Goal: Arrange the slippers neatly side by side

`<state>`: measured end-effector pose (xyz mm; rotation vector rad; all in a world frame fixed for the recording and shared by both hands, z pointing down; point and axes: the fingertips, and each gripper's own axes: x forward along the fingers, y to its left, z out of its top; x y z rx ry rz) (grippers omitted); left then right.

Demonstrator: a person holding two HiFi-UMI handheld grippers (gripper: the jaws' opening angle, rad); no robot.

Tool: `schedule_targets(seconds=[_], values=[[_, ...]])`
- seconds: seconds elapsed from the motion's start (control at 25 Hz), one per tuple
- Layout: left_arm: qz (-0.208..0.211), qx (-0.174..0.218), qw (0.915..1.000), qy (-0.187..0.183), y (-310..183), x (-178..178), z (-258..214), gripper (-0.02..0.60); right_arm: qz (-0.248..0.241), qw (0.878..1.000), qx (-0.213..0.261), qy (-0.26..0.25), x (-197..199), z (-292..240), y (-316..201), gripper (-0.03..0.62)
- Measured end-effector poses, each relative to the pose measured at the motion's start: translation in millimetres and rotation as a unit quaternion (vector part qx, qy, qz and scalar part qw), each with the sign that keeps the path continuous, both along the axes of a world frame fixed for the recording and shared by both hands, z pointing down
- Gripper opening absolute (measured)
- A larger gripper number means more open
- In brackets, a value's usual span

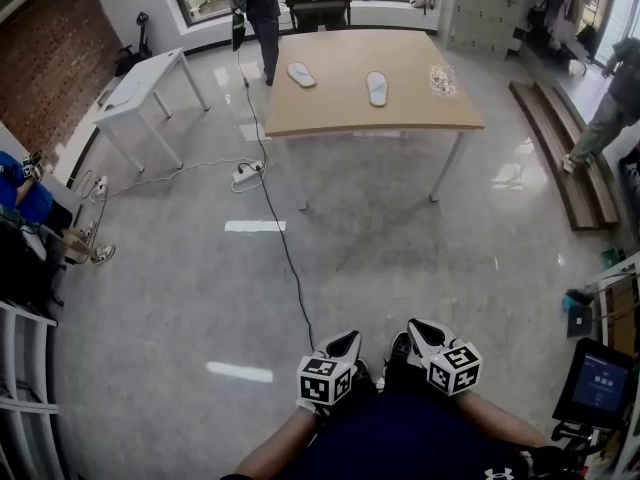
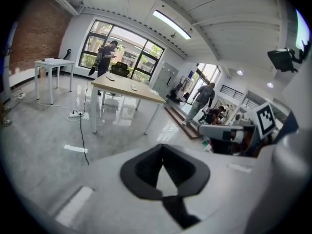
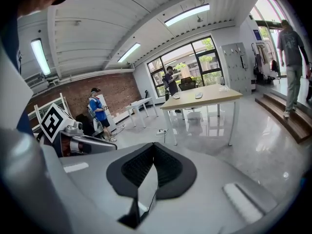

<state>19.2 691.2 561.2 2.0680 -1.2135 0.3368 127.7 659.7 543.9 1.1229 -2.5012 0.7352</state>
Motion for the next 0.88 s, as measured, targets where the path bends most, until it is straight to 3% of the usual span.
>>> schedule_targets(seconds=[0.48, 0.72, 0.88], values=[[-0.039, 0.002, 0.9992, -0.007, -20.0, -28.5, -9.1, 0.003, -0.043, 0.999, 0.001, -0.017, -34.8, -2.4, -26.8, 0.011], [-0.050, -0.009, 0.9987, -0.009, -72.0, -15.8, -10.9, 0.003, -0.046, 0.999, -0.004, -0.028, -21.7, -3.7, -84.2, 0.011], [-0.047, -0.006, 0.9988, -0.012, -78.1, -18.6, -11.5, 0.003, -0.042, 0.998, 0.000, -0.036, -24.4, -4.6, -90.1, 0.011]])
